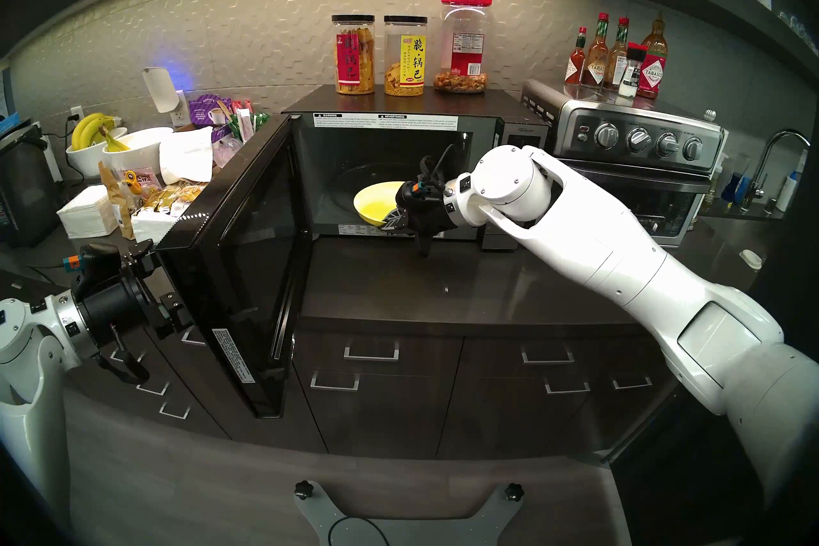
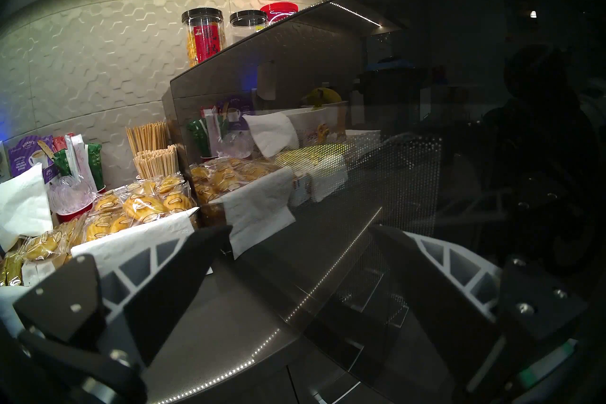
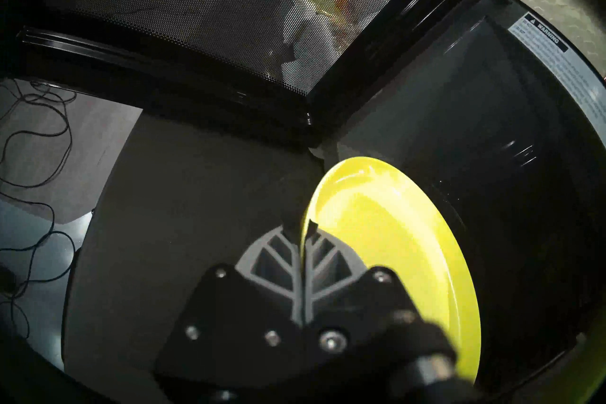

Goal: Open the microwave, put the plate inside, and close the door

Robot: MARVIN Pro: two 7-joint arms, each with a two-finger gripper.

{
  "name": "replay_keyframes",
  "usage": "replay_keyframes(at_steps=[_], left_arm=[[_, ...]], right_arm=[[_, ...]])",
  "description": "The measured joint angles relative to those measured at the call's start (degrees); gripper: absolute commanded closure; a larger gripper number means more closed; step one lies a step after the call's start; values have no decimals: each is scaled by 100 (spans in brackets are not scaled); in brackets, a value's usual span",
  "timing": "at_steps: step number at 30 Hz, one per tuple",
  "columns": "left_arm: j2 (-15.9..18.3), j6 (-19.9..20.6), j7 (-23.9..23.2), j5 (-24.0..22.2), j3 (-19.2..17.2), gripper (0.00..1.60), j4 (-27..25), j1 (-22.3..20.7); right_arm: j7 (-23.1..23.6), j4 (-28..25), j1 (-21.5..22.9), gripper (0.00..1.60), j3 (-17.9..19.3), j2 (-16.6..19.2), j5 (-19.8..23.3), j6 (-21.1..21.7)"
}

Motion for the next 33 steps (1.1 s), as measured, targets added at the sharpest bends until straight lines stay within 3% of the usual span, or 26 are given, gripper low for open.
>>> replay_keyframes(at_steps=[16,33], left_arm=[[-6,3,-7,6,0,0,1,-6],[-11,7,-13,12,-2,0,1,-12]], right_arm=[[-57,608,41,160,-26,-410,-178,-112],[-53,661,52,160,-14,-557,-170,-153]])
